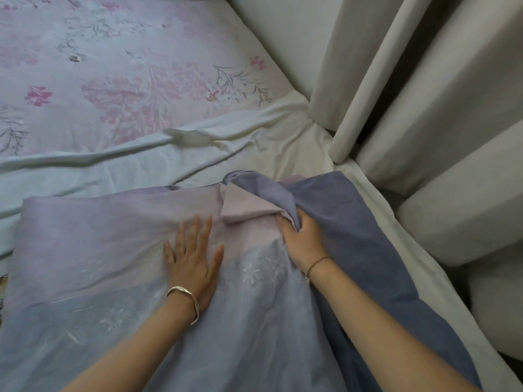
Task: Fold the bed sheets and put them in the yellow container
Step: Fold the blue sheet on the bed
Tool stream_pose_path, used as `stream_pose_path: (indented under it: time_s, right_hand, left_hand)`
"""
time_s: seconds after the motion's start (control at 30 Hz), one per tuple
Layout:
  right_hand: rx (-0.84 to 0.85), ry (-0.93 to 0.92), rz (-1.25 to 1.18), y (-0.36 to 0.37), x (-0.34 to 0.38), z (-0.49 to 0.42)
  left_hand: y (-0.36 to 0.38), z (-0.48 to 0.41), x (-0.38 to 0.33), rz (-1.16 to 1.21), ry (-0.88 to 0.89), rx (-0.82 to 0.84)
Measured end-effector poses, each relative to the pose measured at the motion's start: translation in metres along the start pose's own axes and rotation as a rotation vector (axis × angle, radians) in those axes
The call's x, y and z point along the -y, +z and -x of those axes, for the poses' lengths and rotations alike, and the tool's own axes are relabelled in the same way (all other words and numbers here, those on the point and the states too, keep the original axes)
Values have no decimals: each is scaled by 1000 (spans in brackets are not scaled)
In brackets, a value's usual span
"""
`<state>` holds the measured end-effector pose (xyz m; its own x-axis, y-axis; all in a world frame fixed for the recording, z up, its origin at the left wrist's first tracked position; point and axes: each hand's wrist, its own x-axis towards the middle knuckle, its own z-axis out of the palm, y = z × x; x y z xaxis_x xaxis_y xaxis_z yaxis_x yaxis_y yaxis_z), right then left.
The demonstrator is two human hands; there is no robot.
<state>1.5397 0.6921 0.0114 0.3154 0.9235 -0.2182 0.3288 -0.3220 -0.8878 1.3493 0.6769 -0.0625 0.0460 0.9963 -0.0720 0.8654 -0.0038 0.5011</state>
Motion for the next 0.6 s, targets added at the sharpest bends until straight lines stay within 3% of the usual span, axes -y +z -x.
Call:
stream_pose_path:
  time_s: [0.13,0.23,0.3,0.43,0.6]
  right_hand:
    - [-121,-178,36,-59,26,-5]
    - [-231,-88,162,-108,2,-31]
    - [-277,70,187,-124,-29,-40]
    - [-47,371,57,-137,-74,-13]
    - [180,396,98,-156,-66,30]
  left_hand:
    - [-13,-13,-42,218,70,-121]
    - [4,-22,-64,53,103,-16]
    - [31,-21,-57,-120,127,83]
    - [62,-26,-44,-303,118,132]
    - [62,-34,-48,-388,84,146]
